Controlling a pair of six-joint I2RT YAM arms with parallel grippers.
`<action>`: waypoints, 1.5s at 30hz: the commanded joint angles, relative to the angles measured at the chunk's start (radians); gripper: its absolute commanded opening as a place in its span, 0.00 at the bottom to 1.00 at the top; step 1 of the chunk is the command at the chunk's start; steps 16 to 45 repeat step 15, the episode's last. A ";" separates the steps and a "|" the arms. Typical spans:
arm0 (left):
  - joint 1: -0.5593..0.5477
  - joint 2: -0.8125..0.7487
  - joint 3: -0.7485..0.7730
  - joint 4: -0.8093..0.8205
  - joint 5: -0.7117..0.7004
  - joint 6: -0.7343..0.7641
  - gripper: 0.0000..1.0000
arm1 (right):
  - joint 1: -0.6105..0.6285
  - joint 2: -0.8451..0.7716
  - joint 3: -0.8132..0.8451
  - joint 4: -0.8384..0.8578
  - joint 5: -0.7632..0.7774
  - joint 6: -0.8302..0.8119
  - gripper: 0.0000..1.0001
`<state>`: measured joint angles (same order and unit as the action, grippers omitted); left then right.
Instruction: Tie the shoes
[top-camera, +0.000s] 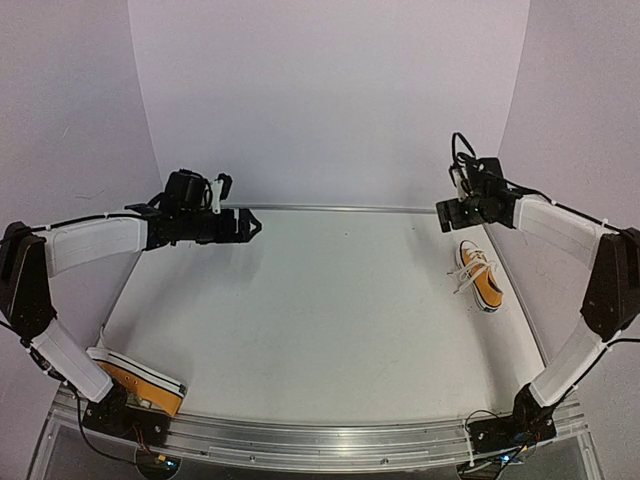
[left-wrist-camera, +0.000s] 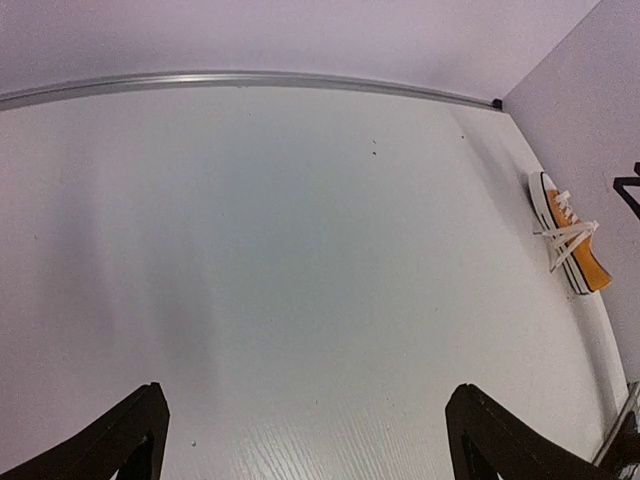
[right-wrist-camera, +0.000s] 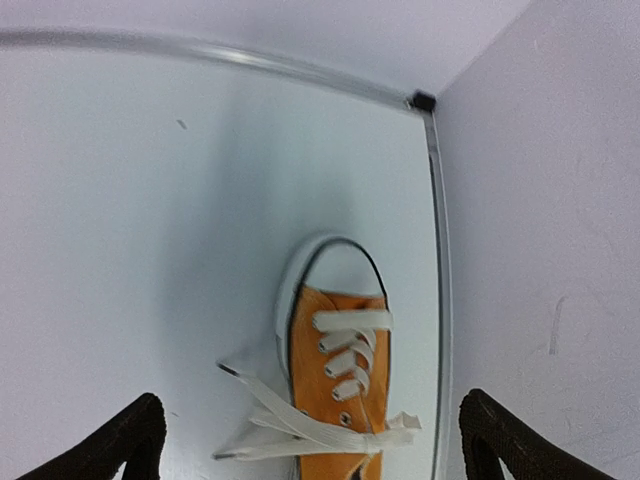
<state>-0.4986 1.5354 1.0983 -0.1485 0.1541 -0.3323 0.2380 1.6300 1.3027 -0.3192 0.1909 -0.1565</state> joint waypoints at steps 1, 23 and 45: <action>0.005 -0.035 0.087 -0.165 -0.043 0.001 1.00 | 0.180 -0.005 0.102 0.007 -0.092 0.099 0.98; -0.032 -0.182 -0.242 -0.124 -0.032 -0.163 1.00 | 0.450 0.170 -0.042 0.203 -0.229 0.284 0.98; -0.032 -0.182 -0.242 -0.124 -0.032 -0.163 1.00 | 0.450 0.170 -0.042 0.203 -0.229 0.284 0.98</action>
